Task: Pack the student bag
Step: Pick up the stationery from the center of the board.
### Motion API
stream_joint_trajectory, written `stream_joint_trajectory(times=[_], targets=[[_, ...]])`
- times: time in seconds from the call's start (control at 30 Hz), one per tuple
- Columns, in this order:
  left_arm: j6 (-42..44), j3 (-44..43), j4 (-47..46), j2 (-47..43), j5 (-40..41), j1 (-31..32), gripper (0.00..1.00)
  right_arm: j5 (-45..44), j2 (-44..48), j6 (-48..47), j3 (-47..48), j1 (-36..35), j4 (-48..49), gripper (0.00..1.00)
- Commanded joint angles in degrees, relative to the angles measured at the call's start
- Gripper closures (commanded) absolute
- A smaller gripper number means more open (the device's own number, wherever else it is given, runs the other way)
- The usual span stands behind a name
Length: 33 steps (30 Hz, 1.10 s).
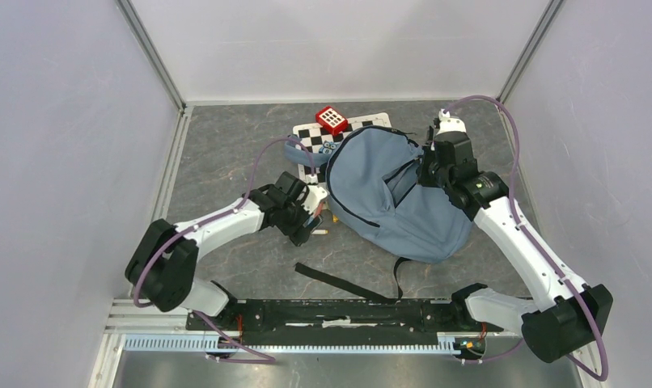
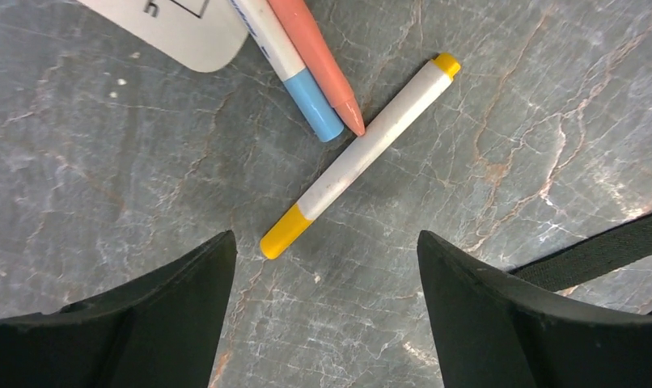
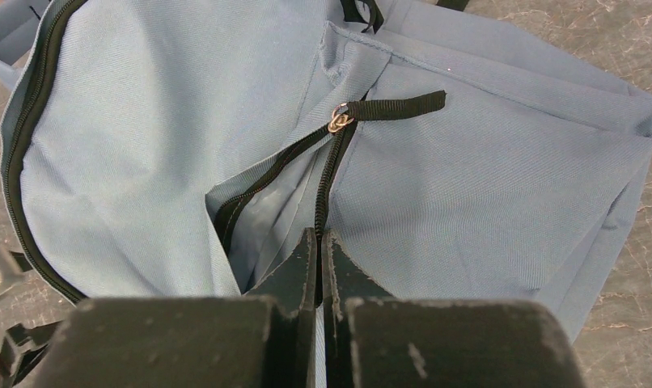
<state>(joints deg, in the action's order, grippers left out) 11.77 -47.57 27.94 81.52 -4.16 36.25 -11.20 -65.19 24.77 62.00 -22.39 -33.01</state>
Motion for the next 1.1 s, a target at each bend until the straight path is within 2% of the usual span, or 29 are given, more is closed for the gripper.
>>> stream_joint_trajectory(times=[0.0, 0.17, 0.3, 0.6, 0.73, 0.87, 1.07], targets=[[3.9, -2.4, -3.0, 3.7, -1.6, 0.0, 0.15, 0.9, 2.2, 0.1, 1.2, -0.3, 3.9, 1.0], [4.0, -3.2, -3.9, 6.2, -0.6, 0.0, 0.21, 0.3, 1.9, 0.1, 1.3, -0.3, 3.9, 1.0], [2.6, -2.7, -5.0, 6.3, -2.3, 0.4, 0.3, 0.6, 1.3, -0.1, 1.5, -0.3, 3.9, 1.0], [1.4, -2.0, -5.2, 8.4, -0.9, 2.9, 0.36, 0.9, 0.1, -0.5, 2.0, -0.2, 3.9, 1.0], [1.3, -2.5, -5.4, 9.8, -0.3, 3.1, 0.44, 1.0, -0.1, -0.5, 1.9, -0.2, 4.1, 1.0], [-0.5, -4.1, -3.5, 10.8, -1.5, 4.8, 0.55, 1.1, -0.1, -0.7, 2.1, -0.2, 4.1, 1.0], [-4.9, -7.7, 2.4, 12.4, -0.6, 6.9, 0.61, 0.7, -0.2, -0.6, 2.1, -0.2, 4.0, 1.0]])
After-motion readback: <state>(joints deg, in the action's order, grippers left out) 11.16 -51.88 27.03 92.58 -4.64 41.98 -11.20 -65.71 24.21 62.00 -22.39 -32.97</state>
